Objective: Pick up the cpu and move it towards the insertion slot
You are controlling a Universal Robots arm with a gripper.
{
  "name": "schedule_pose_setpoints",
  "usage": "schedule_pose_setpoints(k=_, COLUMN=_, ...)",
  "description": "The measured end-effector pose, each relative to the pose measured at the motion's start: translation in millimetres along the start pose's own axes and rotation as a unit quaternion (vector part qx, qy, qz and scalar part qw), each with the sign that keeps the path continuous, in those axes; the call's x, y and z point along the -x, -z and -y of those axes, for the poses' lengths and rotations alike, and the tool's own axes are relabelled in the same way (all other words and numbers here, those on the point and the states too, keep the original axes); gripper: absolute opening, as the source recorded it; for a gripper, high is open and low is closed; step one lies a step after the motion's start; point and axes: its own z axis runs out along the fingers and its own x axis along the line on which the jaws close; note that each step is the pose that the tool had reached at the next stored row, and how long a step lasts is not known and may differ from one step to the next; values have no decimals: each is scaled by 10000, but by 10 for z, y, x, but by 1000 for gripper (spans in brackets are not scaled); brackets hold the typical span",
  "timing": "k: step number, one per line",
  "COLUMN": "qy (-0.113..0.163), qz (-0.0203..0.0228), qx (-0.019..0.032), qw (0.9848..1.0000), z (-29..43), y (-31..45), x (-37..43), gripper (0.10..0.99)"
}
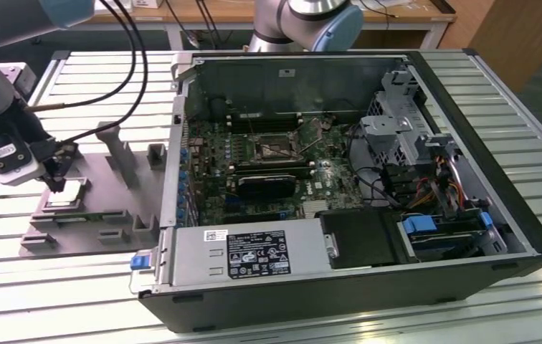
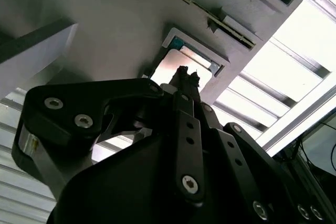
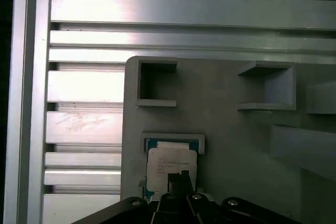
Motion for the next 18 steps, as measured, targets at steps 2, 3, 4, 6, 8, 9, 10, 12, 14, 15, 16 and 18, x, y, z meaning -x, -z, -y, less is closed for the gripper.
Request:
schedule_pose_setpoints(k=2, qy=-51, qz=3, qx=-1, qw=10000, z=-8, y=-29, x=-12, gripper=102)
schedule_pose_setpoints(k=3, qy=-74, qz=4, qx=-2, qw=10000, z=-10, y=-47, x=-17, gripper=102)
schedule_pose_setpoints(k=4, qy=-93, qz=4, qx=-2, qw=10000, z=-11, y=-65, x=-23, gripper=102)
schedule_pose_setpoints(k=6, qy=-130, qz=6, qx=-3, qw=9999, z=-9, y=-98, x=-35, gripper=102)
schedule_pose_setpoints(k=8, qy=-165, qz=8, qx=-3, qw=9999, z=-8, y=-130, x=-43, gripper=102)
schedule_pose_setpoints(k=9, qy=-175, qz=9, qx=-4, qw=9998, z=-8, y=-139, x=-44, gripper=102)
schedule_pose_setpoints(k=10, qy=-177, qz=8, qx=-4, qw=9998, z=-8, y=-139, x=-45, gripper=102)
schedule_pose_setpoints(k=12, qy=-178, qz=8, qx=-4, qw=9998, z=-8, y=-139, x=-45, gripper=102)
schedule_pose_setpoints(k=14, qy=-178, qz=8, qx=-4, qw=9998, z=-8, y=-139, x=-45, gripper=102)
schedule_pose_setpoints(k=15, qy=-178, qz=8, qx=-4, qw=9998, z=-8, y=-140, x=-45, gripper=102)
schedule_pose_setpoints(k=16, qy=-178, qz=8, qx=-4, qw=9998, z=-8, y=-140, x=-45, gripper=114)
schedule_pose_setpoints(k=18, qy=-178, qz=8, qx=-4, qw=9998, z=-8, y=-140, x=-45, gripper=165)
